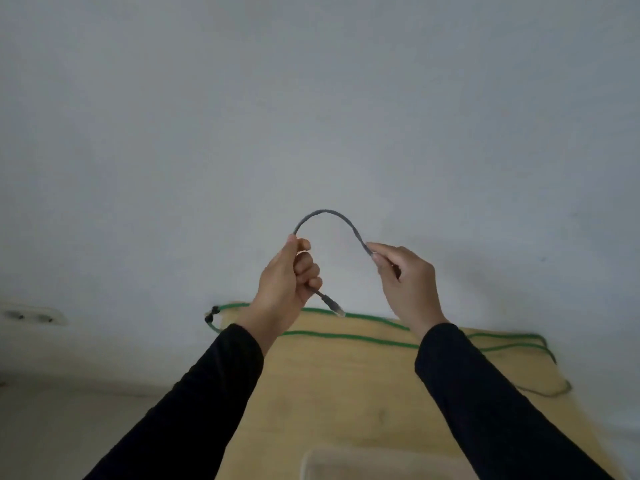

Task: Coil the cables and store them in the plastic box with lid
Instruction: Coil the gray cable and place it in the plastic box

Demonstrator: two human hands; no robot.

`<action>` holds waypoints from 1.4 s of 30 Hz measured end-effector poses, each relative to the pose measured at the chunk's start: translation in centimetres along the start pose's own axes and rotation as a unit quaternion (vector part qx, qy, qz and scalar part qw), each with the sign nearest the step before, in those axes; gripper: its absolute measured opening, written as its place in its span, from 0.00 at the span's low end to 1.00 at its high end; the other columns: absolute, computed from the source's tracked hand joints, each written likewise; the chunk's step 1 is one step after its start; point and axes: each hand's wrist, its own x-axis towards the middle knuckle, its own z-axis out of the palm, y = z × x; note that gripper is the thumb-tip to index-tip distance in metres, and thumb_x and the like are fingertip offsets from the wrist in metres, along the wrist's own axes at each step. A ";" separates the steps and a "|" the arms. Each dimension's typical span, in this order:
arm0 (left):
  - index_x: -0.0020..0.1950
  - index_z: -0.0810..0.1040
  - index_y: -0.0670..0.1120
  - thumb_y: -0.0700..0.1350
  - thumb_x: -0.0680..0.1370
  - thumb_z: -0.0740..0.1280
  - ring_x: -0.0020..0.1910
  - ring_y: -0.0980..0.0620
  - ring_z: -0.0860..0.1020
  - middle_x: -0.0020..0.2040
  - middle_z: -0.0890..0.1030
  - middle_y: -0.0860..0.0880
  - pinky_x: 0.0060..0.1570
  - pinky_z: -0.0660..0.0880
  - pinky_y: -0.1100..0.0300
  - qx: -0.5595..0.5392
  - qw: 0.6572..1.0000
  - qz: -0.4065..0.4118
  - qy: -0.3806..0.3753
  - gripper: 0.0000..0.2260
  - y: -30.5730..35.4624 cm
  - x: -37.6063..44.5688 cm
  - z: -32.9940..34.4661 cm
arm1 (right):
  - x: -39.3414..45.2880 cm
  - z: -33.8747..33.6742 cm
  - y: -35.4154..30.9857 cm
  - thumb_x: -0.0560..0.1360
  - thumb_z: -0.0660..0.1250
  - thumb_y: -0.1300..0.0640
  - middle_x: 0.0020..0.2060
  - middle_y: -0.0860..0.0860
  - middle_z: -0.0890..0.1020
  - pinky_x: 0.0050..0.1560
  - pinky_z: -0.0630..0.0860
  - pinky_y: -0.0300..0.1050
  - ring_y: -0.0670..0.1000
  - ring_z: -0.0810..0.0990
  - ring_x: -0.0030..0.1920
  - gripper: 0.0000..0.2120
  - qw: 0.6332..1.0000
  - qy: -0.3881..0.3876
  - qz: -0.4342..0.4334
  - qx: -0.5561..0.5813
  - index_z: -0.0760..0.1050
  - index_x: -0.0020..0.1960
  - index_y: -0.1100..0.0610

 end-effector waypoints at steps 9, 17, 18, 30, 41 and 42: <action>0.47 0.73 0.50 0.49 0.82 0.51 0.25 0.55 0.58 0.27 0.59 0.54 0.27 0.61 0.64 -0.044 0.989 0.098 -0.106 0.12 -4.9 -1.2 12.8 | 0.4 -8.9 5.2 0.78 0.62 0.58 0.36 0.45 0.80 0.40 0.70 0.26 0.40 0.78 0.37 0.11 0.996 -0.072 -0.007 0.052 0.78 0.58 0.53; 0.46 0.71 0.49 0.46 0.82 0.54 0.26 0.56 0.63 0.27 0.64 0.54 0.29 0.67 0.65 -0.117 0.979 0.158 -0.050 0.08 -4.6 0.1 18.3 | -3.3 -12.5 8.4 0.80 0.55 0.51 0.53 0.49 0.82 0.54 0.75 0.44 0.48 0.79 0.53 0.16 0.973 -0.213 -0.071 -0.046 0.72 0.64 0.53; 0.46 0.71 0.50 0.46 0.82 0.54 0.26 0.56 0.63 0.27 0.65 0.54 0.29 0.67 0.66 -0.112 0.981 0.154 -0.045 0.08 -4.9 0.0 18.8 | -3.3 -12.6 8.0 0.80 0.55 0.51 0.54 0.50 0.83 0.54 0.75 0.47 0.50 0.79 0.53 0.15 0.969 -0.224 -0.083 -0.064 0.72 0.64 0.53; 0.49 0.71 0.50 0.47 0.83 0.48 0.33 0.55 0.71 0.34 0.74 0.51 0.37 0.66 0.61 0.266 0.928 0.230 -0.122 0.12 -5.7 -0.4 18.6 | -0.5 -15.4 2.2 0.78 0.60 0.52 0.28 0.46 0.74 0.35 0.68 0.45 0.48 0.71 0.30 0.11 0.964 -0.211 -0.129 -0.101 0.76 0.44 0.57; 0.44 0.74 0.48 0.50 0.77 0.52 0.26 0.53 0.57 0.26 0.60 0.54 0.30 0.58 0.62 0.283 0.922 0.101 -0.243 0.13 -7.2 -3.1 16.2 | 5.4 -20.8 -0.9 0.71 0.71 0.56 0.34 0.51 0.82 0.43 0.74 0.44 0.48 0.78 0.36 0.02 0.982 -0.172 -0.055 0.054 0.80 0.39 0.52; 0.45 0.75 0.48 0.50 0.77 0.52 0.26 0.54 0.56 0.26 0.58 0.55 0.29 0.56 0.63 0.248 0.932 0.088 -0.250 0.14 -6.9 -3.4 16.5 | 5.5 -20.6 -0.7 0.72 0.70 0.57 0.33 0.47 0.82 0.43 0.74 0.40 0.45 0.78 0.36 0.02 0.982 -0.165 -0.053 0.075 0.81 0.40 0.53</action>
